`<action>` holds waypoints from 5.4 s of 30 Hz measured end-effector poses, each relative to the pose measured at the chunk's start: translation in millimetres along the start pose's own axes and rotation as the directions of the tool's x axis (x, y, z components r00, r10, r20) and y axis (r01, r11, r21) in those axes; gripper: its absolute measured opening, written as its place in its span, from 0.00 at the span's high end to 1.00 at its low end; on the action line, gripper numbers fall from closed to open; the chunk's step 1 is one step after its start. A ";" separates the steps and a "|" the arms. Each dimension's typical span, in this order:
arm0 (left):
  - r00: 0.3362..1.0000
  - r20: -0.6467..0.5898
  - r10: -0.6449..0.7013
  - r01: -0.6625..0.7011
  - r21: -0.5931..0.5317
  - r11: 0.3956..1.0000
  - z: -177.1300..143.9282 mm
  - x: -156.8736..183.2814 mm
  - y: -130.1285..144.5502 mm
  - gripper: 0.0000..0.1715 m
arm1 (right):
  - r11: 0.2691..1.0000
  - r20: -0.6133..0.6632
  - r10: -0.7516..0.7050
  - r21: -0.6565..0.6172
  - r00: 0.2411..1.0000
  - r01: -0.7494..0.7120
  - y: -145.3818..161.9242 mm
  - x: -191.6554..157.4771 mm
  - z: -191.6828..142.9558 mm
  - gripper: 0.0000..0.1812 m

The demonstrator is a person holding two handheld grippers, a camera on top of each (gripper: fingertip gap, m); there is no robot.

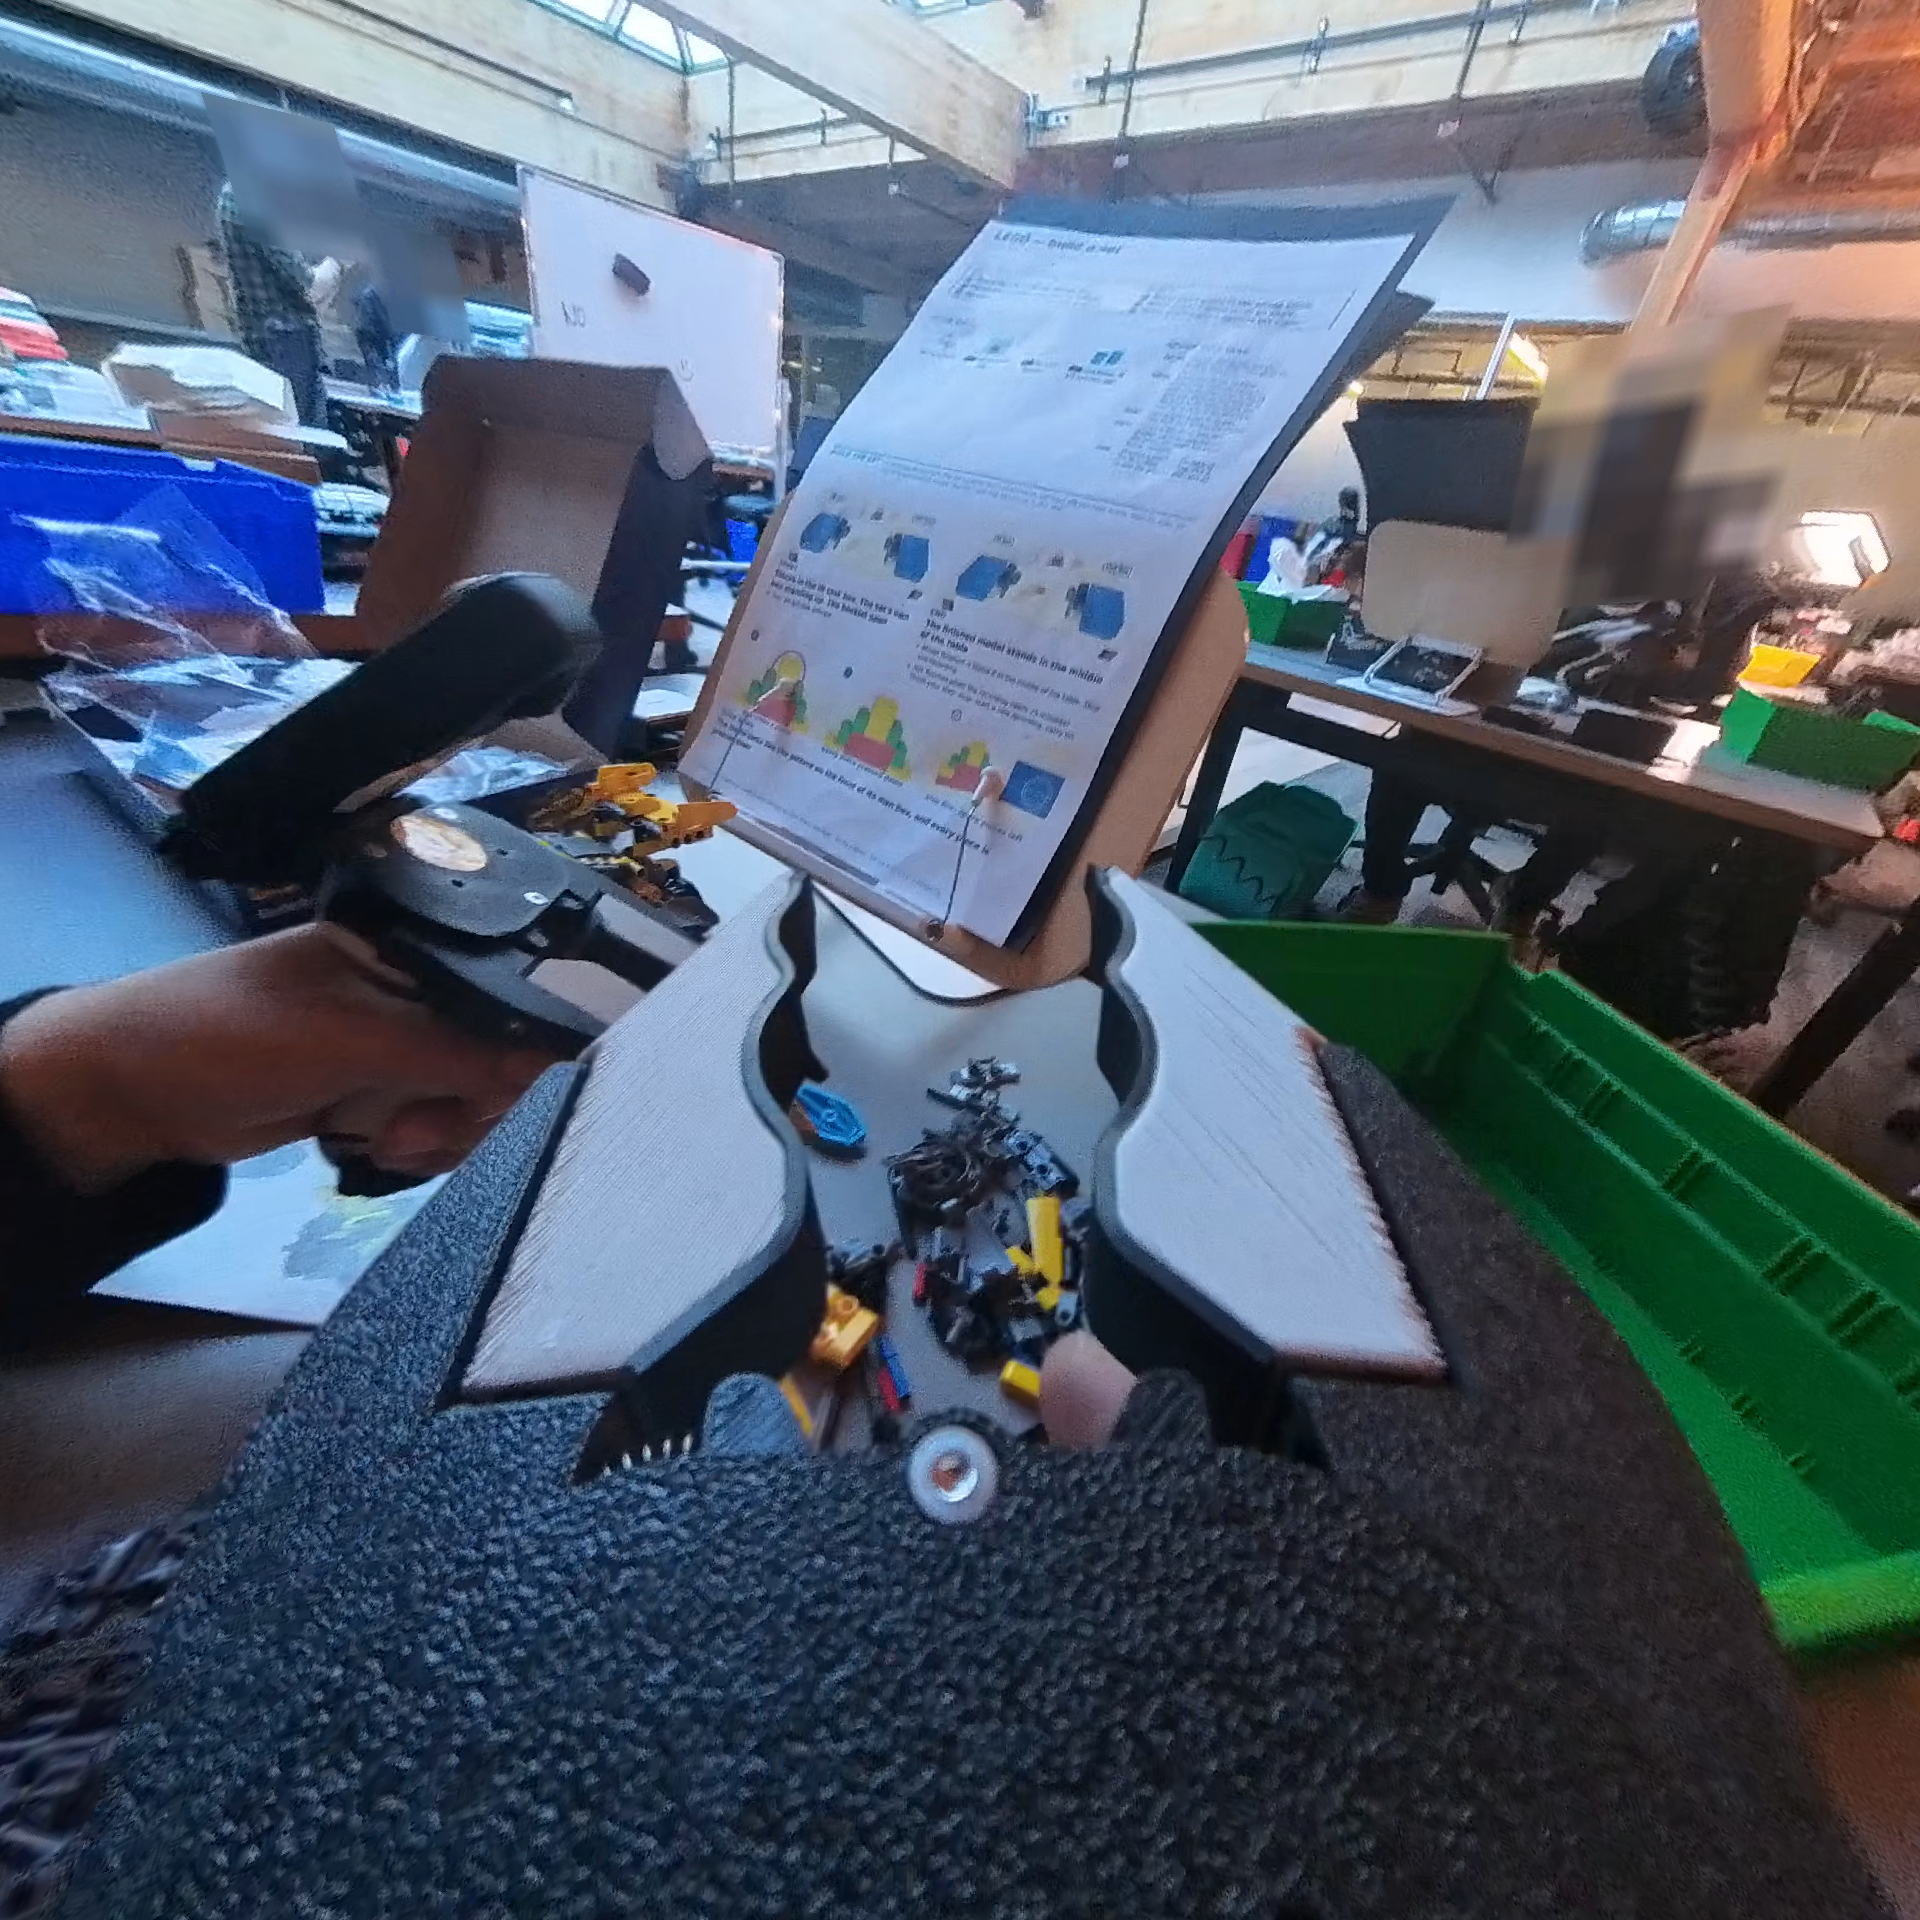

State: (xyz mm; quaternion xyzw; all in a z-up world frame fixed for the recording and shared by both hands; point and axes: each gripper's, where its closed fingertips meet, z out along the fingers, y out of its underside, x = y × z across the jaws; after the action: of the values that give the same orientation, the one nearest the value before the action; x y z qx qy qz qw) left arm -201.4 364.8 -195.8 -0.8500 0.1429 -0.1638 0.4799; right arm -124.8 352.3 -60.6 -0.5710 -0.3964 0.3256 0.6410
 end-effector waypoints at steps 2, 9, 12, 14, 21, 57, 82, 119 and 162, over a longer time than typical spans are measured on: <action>1.000 -0.013 -0.024 0.024 0.021 0.999 -0.8 0.4 -3.0 0.85 | 1.000 0.007 -0.012 0.009 1.000 0.012 -1.8 4.1 4.8 0.72; 0.997 -0.058 -0.042 0.042 -0.012 0.999 8.9 10.2 5.2 0.84 | 0.999 -0.003 0.025 -0.046 1.000 -0.025 32.9 -6.1 8.3 0.78; 1.000 -0.005 -0.029 0.029 0.005 1.000 12.0 4.3 4.6 0.83 | 0.994 -0.048 -0.030 -0.103 0.998 0.025 39.7 -3.0 9.9 0.79; 0.998 0.049 -0.042 0.040 0.029 0.999 12.1 -4.5 2.4 0.80 | 0.995 -0.071 -0.021 -0.097 0.997 0.014 37.7 -0.8 8.1 0.80; 0.997 0.043 -0.058 0.056 0.047 0.997 10.6 -4.6 0.7 0.79 | 0.997 -0.107 0.022 -0.076 0.994 -0.030 35.9 8.8 3.0 0.82; 0.952 -0.042 0.302 -0.299 -0.317 0.900 70.5 -30.7 -23.4 0.92 | 0.982 -0.222 0.027 -0.176 0.975 -0.068 56.0 28.1 -0.9 0.81; 0.892 -0.078 0.446 -0.411 -0.554 0.724 58.4 -50.3 25.1 1.00 | 0.979 -0.206 0.056 -0.181 0.977 -0.094 62.8 26.4 3.9 0.81; 0.294 -0.858 0.421 -0.404 0.288 0.868 -97.0 197.7 -58.1 1.00 | 0.980 0.192 0.077 -0.193 0.978 -0.039 -8.4 -61.8 -119.0 0.99; 0.915 -0.290 0.279 -0.316 -0.089 0.945 15.1 43.2 -70.5 0.84 | 0.791 -0.201 -0.082 -0.608 0.976 -0.059 152.5 -25.1 -224.1 0.88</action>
State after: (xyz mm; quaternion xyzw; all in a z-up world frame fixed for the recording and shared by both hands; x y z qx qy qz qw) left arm -150.0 394.3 -136.1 -0.8175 0.3465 -0.1947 0.4168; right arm 65.9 245.0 -222.5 -0.7768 -0.4113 0.1118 0.4636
